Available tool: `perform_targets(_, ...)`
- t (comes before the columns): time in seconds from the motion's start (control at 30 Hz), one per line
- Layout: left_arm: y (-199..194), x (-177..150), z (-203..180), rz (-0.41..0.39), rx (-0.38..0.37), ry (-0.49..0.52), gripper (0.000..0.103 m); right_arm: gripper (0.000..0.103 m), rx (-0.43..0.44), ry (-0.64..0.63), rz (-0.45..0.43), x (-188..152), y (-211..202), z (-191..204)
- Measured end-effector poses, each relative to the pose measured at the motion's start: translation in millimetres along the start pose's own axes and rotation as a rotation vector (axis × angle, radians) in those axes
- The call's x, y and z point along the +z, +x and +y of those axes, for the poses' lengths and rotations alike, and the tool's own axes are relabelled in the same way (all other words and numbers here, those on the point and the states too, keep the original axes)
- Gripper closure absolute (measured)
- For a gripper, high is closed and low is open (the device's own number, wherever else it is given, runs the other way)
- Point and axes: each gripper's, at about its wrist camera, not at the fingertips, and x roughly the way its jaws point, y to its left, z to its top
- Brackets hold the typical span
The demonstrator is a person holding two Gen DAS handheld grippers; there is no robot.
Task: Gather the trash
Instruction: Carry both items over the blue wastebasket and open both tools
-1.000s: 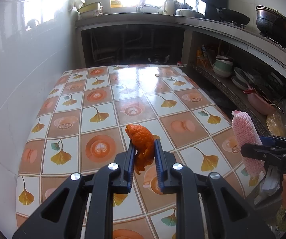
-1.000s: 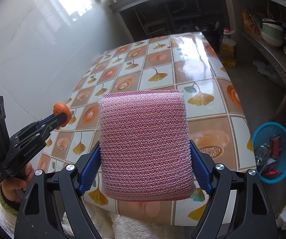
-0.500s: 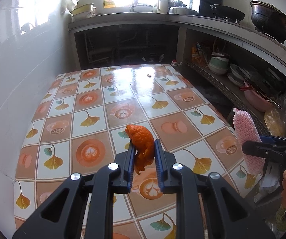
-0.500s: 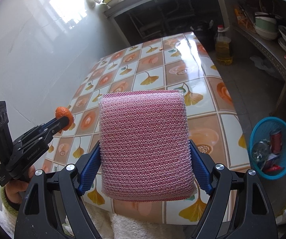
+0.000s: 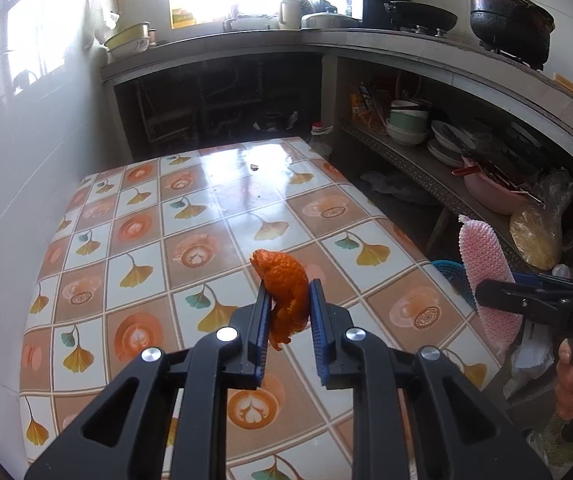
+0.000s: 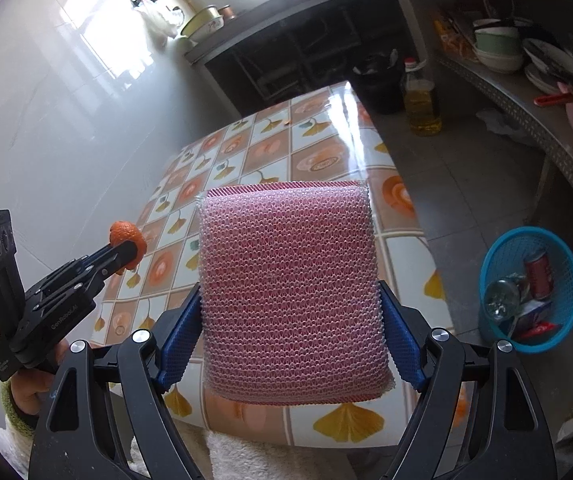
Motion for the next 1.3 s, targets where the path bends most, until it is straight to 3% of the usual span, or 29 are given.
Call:
perform_targets(0.2,12.1,33.9,-50.5,-0.005,-0.121,0.075,0.085,0.026,-0.142,0.083,-0.102,0.1,-47.9,-52.7)
perform_targets(0.3,29.0,51.5,-81.0,0.019,-0.202,0.109,0.085,0.026,-0.256,0.154,-0.154,-8.1,-78.0,-93.3)
perform_targets(0.53,97.8,79.6,-168.9,0.18,-0.409,0.189,0.085,0.026,-0.42,0.354,-0.144,-44.4,-102.5,-179.8)
perform_targets(0.9,240.1,75.2,-289.7,0.529,-0.526,0.275,0.085,0.026,-0.441,0.553,-0.038,-83.4,-57.7,-262.5)
perform_targets(1.13,312.9,68.5,-340.2,0.678,-0.541,0.243,0.083,0.025,-0.44,0.603,0.008,-71.6,-9.1,-312.6)
perform_targets(1.2,323.1,70.1,-351.6,0.685,-0.567,0.222,0.075,0.023,-0.439,0.601,-0.002,-63.1,6.8,-325.1)
perform_targets(1.3,331.2,68.2,-360.5,0.697,-0.575,0.2,0.047,0.015,-0.471,0.586,0.013,-60.5,38.6,-345.6)
